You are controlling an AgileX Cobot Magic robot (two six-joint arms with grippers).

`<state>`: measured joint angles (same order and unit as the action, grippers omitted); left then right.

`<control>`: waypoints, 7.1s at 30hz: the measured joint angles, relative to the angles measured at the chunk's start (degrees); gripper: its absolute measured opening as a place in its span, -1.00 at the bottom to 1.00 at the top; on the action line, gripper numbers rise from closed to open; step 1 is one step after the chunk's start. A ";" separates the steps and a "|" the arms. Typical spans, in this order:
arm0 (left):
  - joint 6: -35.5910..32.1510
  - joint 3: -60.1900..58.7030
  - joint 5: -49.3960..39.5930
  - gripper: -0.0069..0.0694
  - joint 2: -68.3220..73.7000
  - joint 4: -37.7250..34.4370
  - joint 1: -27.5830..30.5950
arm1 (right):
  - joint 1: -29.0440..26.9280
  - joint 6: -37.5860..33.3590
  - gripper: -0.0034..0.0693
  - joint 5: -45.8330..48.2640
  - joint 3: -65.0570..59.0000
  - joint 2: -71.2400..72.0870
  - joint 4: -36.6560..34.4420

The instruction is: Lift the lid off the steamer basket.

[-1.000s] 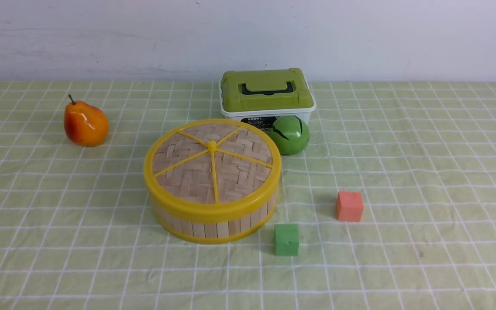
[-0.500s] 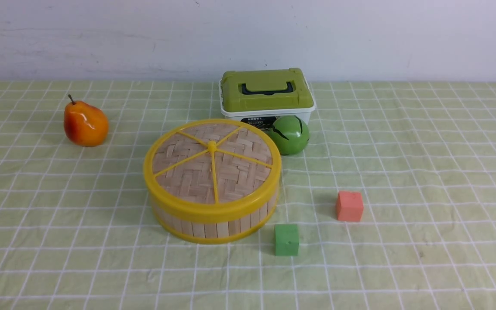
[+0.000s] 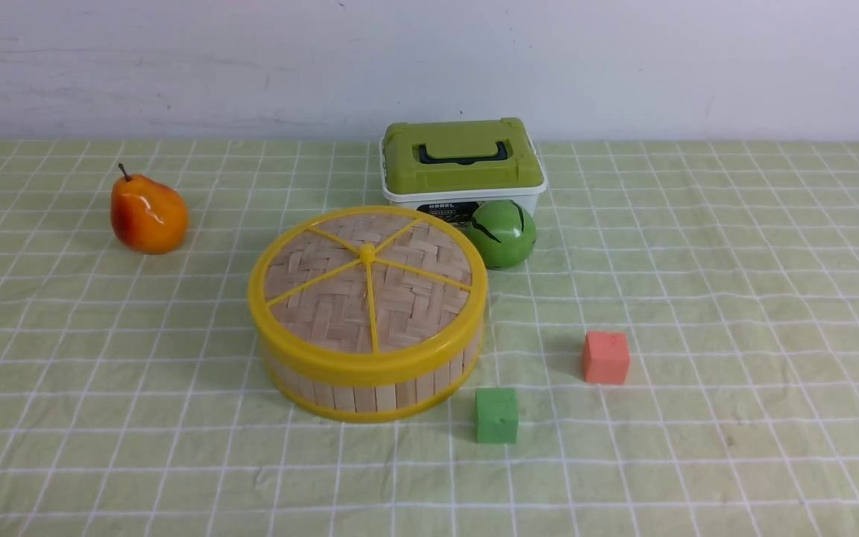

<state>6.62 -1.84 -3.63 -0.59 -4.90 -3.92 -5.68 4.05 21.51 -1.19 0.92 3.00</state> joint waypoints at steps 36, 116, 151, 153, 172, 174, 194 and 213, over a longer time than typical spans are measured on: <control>5.56 52.82 -27.60 -0.85 59.68 -5.72 0.00 | 0.00 0.00 -0.24 0.00 0.00 0.00 0.00; 26.12 73.60 -35.90 -0.54 93.24 27.32 -3.41 | 0.00 0.00 -0.24 0.00 0.00 0.00 0.00; 23.89 69.83 -28.17 -0.85 59.75 24.12 -1.81 | 0.00 0.00 -0.24 0.00 0.00 0.00 0.00; 21.77 65.31 -26.20 -0.85 53.88 22.44 -1.81 | 0.00 0.00 -0.24 0.00 0.00 0.00 0.00; 2.95 18.84 -17.90 -0.85 5.09 -12.69 -1.81 | 0.00 0.00 -0.24 0.00 0.00 0.00 0.00; 2.76 17.38 -17.90 -0.85 3.85 -13.14 -1.81 | 0.00 0.00 -0.24 0.00 0.00 0.00 0.00; 5.39 6.88 -21.07 -0.85 -0.05 3.92 -2.25 | 0.00 0.00 -0.24 0.00 0.00 0.00 0.00; -5.19 0.19 -19.15 -0.85 -0.05 -0.49 -2.29 | 0.00 0.00 -0.24 0.00 0.00 0.00 0.00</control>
<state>1.43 -1.65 -22.78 -0.64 -5.39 -6.21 -5.68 4.05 21.51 -1.19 0.92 3.00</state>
